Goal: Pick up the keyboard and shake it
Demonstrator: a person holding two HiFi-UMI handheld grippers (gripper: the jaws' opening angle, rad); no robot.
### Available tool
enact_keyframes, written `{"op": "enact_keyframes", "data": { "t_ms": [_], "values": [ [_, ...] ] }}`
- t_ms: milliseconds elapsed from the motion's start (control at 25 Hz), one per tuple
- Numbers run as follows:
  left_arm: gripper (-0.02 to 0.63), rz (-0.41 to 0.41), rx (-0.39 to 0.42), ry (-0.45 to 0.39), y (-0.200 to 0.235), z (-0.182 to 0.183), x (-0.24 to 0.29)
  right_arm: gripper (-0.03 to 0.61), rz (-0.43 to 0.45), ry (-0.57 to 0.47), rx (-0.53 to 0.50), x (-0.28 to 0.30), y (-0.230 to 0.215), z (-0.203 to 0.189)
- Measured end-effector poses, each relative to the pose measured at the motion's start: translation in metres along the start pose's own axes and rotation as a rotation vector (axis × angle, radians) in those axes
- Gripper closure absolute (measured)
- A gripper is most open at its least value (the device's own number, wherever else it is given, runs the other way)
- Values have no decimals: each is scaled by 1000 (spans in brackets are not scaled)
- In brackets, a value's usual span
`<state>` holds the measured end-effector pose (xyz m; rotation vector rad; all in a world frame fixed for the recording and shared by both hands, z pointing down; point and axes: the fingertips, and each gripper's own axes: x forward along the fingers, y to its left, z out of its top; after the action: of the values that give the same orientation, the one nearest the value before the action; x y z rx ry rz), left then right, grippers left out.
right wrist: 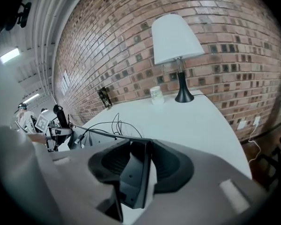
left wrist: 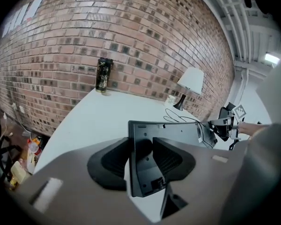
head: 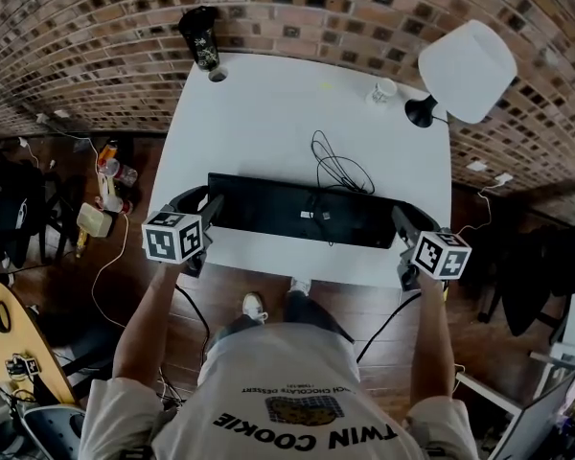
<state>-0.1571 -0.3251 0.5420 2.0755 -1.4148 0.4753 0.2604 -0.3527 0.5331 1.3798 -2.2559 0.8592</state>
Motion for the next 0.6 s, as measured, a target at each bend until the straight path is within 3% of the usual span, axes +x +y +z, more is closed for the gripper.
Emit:
{"op": "enact_keyframes", "data": {
  "t_ms": [600],
  "values": [
    [454,6,77,-179,-6,13,-35,445,-39,-235,-157,-45,30,19]
  ]
}}
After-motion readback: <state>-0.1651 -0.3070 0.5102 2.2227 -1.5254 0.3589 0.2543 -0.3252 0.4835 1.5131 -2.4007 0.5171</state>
